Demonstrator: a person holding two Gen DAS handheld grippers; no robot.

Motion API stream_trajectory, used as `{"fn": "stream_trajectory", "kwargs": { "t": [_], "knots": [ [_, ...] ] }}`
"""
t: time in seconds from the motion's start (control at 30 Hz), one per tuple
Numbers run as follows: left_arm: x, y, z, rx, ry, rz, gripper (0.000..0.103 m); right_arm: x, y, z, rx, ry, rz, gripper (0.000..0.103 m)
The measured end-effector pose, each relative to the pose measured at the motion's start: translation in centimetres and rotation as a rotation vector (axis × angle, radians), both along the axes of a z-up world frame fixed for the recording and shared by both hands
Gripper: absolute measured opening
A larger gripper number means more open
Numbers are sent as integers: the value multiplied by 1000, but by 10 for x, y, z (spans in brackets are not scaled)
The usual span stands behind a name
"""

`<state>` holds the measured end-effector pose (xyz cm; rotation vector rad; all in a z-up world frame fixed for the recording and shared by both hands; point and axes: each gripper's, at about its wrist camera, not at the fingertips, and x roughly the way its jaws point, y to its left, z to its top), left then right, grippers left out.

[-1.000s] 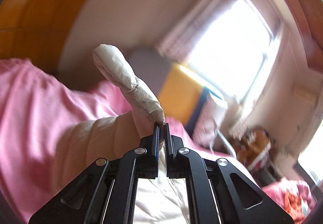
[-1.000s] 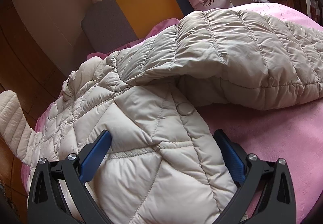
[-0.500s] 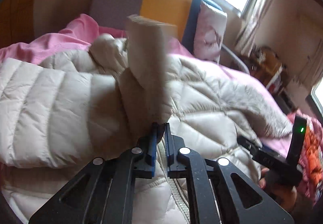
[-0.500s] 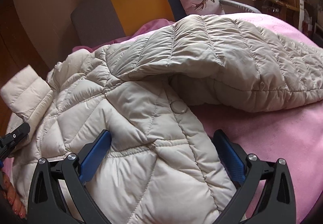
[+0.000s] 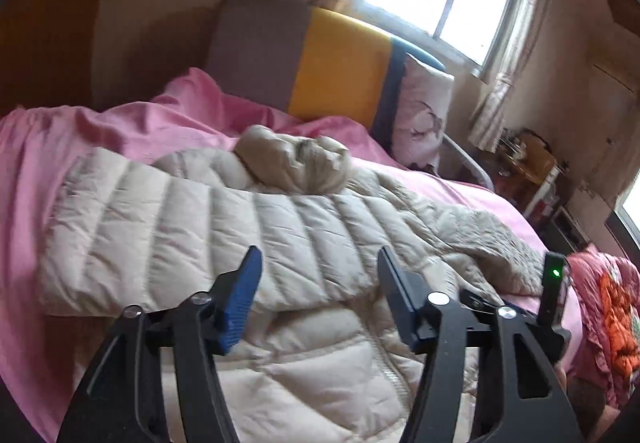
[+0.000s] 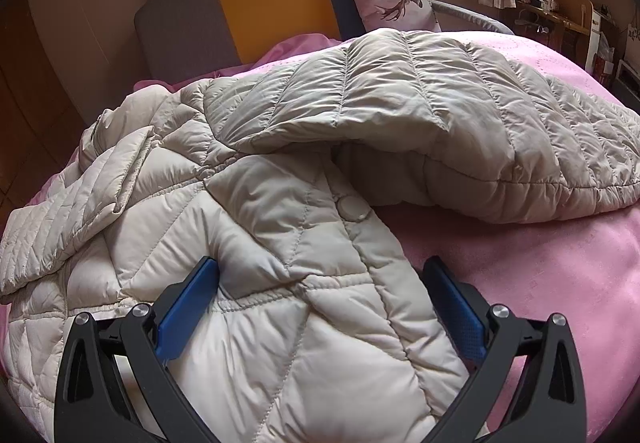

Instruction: Fold large clothes

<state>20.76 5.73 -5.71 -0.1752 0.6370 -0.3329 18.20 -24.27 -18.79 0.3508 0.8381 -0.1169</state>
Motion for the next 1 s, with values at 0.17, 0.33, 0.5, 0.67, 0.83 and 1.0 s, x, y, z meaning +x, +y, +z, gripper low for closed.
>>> {"fn": "stream_trajectory", "kwargs": {
  "t": [0.17,0.33,0.5,0.67,0.83,1.0],
  "knots": [
    [42,67,-28,-20,119,209,37,0,0,0,0,-1,-1,101],
    [64,76,-80,-29,189,199,34,0,1,0,-10,0,-3,101],
    [51,76,-76,-61,167,165,43,7,23,21,-191,66,-11,101],
    [31,91,-40,-137,95,187,66,26,71,77,-198,-98,76,101],
    [45,108,-40,-86,122,275,66,70,133,68,-336,-27,179,101],
    [63,117,-74,-26,187,283,63,76,134,13,-365,80,163,101]
  ]
}}
